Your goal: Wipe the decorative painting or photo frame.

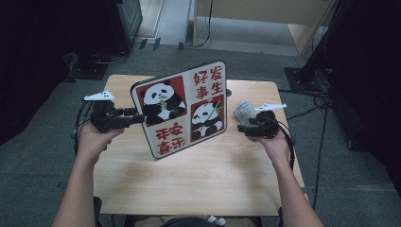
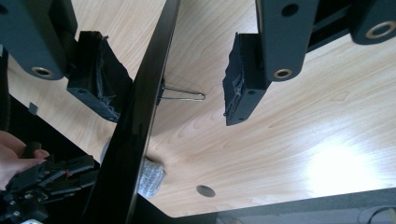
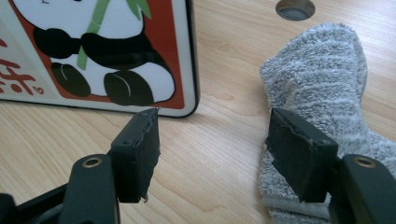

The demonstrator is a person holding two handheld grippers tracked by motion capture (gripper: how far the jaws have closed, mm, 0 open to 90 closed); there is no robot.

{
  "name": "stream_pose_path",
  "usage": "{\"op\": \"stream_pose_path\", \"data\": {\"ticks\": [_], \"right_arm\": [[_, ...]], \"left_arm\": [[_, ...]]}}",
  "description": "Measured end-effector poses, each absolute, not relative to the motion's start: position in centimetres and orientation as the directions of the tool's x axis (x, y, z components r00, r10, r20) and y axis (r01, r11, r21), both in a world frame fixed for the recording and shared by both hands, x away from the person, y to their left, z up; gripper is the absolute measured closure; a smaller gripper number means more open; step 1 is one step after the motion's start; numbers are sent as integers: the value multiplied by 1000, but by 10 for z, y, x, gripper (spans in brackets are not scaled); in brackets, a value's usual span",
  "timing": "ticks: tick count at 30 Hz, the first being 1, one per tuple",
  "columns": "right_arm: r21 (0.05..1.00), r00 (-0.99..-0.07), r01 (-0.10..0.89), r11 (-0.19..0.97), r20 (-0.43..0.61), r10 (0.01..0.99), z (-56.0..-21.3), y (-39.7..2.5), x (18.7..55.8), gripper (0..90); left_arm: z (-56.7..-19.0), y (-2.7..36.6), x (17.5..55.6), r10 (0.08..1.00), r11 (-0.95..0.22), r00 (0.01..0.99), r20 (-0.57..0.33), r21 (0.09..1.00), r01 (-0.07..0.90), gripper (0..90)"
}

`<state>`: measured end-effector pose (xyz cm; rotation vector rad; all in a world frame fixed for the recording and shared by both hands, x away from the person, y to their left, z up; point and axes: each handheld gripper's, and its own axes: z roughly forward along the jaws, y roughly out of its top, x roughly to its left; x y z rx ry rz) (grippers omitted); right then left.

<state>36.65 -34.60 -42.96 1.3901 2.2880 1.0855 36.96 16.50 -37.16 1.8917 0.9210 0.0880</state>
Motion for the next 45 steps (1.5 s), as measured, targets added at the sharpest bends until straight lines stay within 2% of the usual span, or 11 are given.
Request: {"op": "stream_pose_path", "data": {"ticks": [45], "right_arm": [[695, -553, 651, 305, 159, 818, -434, -338, 367, 350]], "left_arm": [[-389, 173, 386, 692, -165, 632, -348, 777, 608, 416]]}}
